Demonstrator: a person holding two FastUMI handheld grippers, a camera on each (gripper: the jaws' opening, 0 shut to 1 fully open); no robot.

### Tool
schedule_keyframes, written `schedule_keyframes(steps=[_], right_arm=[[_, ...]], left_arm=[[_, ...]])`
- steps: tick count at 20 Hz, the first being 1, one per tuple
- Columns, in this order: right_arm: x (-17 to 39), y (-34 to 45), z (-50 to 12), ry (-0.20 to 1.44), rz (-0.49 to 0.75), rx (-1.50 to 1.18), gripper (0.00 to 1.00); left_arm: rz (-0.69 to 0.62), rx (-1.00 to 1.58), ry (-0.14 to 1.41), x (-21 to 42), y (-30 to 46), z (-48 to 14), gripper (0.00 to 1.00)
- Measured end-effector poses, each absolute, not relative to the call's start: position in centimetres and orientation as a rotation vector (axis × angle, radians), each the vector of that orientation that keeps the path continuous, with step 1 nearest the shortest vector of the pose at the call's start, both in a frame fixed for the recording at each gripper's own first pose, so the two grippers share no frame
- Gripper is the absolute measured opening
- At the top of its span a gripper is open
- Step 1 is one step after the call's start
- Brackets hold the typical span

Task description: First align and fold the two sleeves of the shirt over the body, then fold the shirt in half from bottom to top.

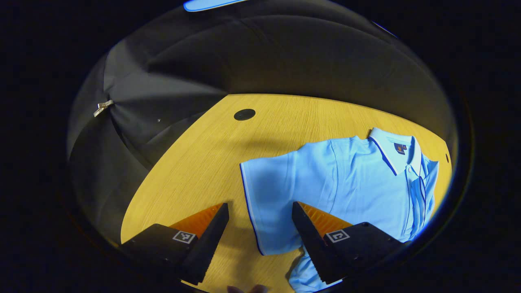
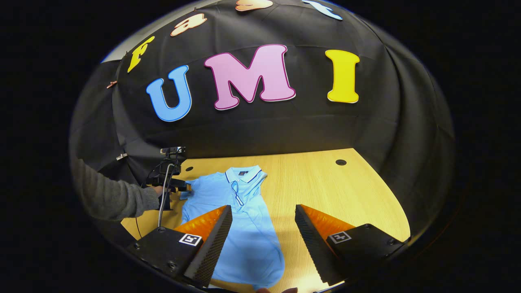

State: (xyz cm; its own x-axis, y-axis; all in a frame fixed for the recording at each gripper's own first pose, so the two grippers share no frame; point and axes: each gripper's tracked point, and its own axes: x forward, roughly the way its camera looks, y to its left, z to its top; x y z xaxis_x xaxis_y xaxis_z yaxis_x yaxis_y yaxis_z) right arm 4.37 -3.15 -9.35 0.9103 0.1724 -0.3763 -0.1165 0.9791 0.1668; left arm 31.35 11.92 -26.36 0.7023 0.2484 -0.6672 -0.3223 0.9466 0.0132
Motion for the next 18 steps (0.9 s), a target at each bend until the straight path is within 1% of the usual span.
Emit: schedule_keyframes(steps=[3,4,5,7,8,9,10,11,12,13,14,15,18], right_arm=[[4.5,-3.1,-9.4,0.403,0.150,0.141,0.96],[4.4,-3.1,-9.5,0.407,0.148,0.143,0.96],[4.4,-3.2,-9.7,0.412,0.146,0.147,0.97],[4.3,-3.1,-9.9,0.421,0.140,0.153,0.97],[4.1,-3.2,-9.9,0.424,0.137,0.154,0.97],[4.0,-3.3,-9.8,0.421,0.136,0.154,0.97],[4.0,-3.4,-9.7,0.420,0.133,0.151,0.97],[4.0,-3.4,-9.8,0.422,0.133,0.150,0.97],[3.8,-3.5,-9.8,0.422,0.129,0.150,0.97],[3.7,-3.6,-9.8,0.423,0.127,0.153,0.97],[3.5,-3.7,-10.0,0.427,0.124,0.154,0.97],[3.3,-3.8,-10.1,0.429,0.121,0.156,0.96],[2.9,-4.2,-10.4,0.436,0.115,0.157,0.97]], left_arm=[[0.303,-0.126,0.740,31.2,11.6,-26.6,0.99],[0.279,-0.149,0.746,31.3,11.0,-26.9,0.99],[0.254,-0.179,0.746,31.5,10.1,-26.9,0.85],[0.250,-0.197,0.762,31.4,9.6,-26.9,0.58],[0.247,-0.203,0.772,31.4,9.3,-26.9,0.48],[0.246,-0.210,0.780,31.5,9.0,-26.9,0.45],[0.244,-0.221,0.782,31.6,8.7,-26.8,0.35],[0.238,-0.233,0.785,31.6,8.5,-26.8,0.31],[0.237,-0.235,0.782,31.7,8.5,-26.8,0.22],[0.237,-0.235,0.780,31.7,8.6,-26.7,0.17],[0.236,-0.240,0.774,31.7,8.6,-26.6,0.02],[0.235,-0.244,0.770,31.8,8.6,-26.6,0.07],[0.201,-0.249,0.766,31.9,8.1,-26.4,0.06]])
